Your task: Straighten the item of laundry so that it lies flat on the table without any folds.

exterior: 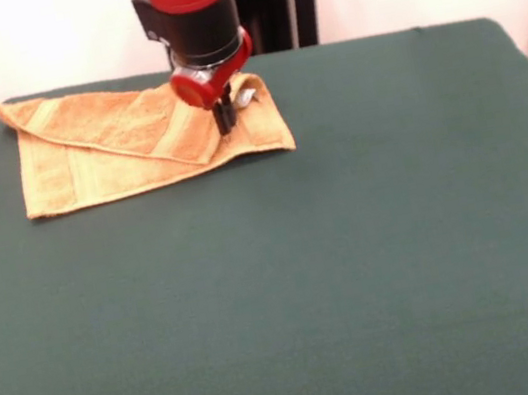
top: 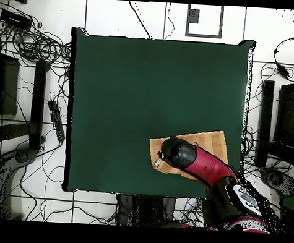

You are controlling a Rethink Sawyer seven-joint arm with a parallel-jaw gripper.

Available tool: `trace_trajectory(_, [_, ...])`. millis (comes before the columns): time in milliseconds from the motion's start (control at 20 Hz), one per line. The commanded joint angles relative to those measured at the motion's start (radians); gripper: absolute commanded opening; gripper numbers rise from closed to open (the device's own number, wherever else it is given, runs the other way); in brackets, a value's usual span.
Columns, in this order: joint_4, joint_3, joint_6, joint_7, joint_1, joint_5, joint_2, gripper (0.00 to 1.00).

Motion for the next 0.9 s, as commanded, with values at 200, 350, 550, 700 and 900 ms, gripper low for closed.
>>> trace_trajectory(200, [0.054,0.087,-0.12,0.297,-0.006,0.01,0.124,0.0])
trace_trajectory(350, [0.02,0.082,-0.132,0.294,0.0,0.015,0.165,0.0])
trace_trajectory(550, [0.007,0.118,-0.166,0.276,-0.026,0.009,0.195,0.0])
trace_trajectory(700, [0.006,0.161,-0.207,0.256,-0.066,-0.005,0.221,0.0])
trace_trajectory(900, [0.01,0.217,-0.255,0.229,-0.125,-0.036,0.25,0.0])
